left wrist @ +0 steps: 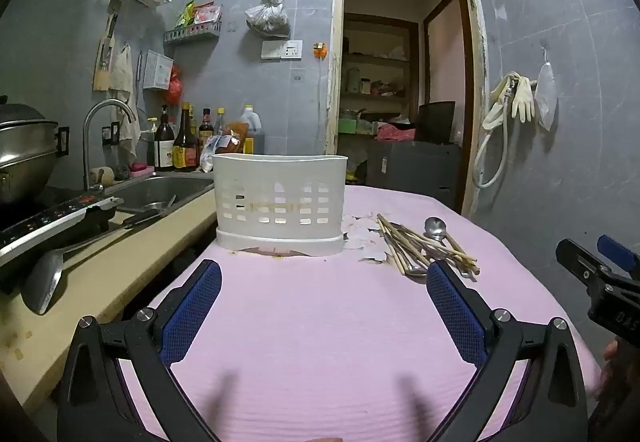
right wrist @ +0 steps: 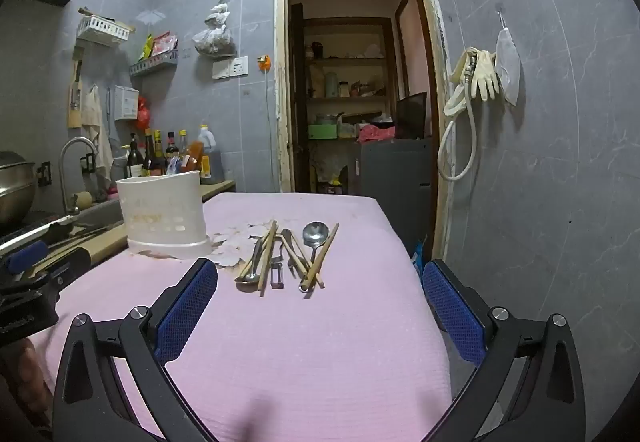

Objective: Organize utensils

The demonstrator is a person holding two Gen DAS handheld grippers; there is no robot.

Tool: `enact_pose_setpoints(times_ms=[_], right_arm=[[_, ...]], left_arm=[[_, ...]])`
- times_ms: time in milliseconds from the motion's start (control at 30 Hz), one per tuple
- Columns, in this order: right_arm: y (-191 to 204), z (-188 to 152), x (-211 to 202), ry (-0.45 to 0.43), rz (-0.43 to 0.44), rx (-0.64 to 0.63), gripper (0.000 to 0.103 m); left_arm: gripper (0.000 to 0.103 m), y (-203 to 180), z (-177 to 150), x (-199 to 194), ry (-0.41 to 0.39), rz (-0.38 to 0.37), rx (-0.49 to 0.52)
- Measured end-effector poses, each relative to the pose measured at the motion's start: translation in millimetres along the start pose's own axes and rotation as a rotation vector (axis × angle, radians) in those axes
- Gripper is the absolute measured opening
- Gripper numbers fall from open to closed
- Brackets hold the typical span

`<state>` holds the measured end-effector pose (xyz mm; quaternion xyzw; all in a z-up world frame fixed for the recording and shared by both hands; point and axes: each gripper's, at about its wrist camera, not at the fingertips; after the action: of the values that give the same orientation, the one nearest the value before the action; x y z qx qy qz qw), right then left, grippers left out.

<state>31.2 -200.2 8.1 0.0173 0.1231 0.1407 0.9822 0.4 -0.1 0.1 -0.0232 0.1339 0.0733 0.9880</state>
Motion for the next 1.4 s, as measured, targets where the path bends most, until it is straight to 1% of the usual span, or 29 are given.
enact_pose_setpoints(times_ms=[233, 367, 600, 633, 800, 1400], right_arm=[[0.3, -1.6, 0.8, 0.006, 0.004, 0.004, 0.103], [0.4, 0.6, 1.0, 0.013, 0.003, 0.002, 0.103], [-2.1, -2.2, 2.3, 0.011, 0.002, 0.005, 0.103], [-2.1, -2.5, 2.4, 0.012, 0.002, 0.006, 0.103], [-1.8, -2.4, 0.2, 0.017, -0.005, 0.014, 0.103], [-2.8, -0.7, -1.4, 0.018, -0.005, 0.014, 0.103]], left_arm=[[0.101, 1.7, 0.1, 2.5, -0.002, -0.003, -0.001], [0.101, 1.7, 9.1, -3.3, -0.003, -0.005, 0.001], [0.101, -5.9, 13.1, -6.8, -0.003, -0.005, 0.002], [0.101, -6.8, 8.4, -6.1, -0.008, -0.003, 0.010], [0.101, -5.2, 5.3, -4.8, -0.012, -0.003, 0.013], [0.101, -3.9, 4.9, -6.0, -0.016, -0.001, 0.014]])
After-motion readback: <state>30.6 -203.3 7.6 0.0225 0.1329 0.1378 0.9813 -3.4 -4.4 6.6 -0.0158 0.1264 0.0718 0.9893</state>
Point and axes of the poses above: each gripper's, at about its wrist camera, not at the fingertips, and x roughly the way its jaws point, y to its left, z to its top, and after that the axes turned 8 degrees about z, right-handed
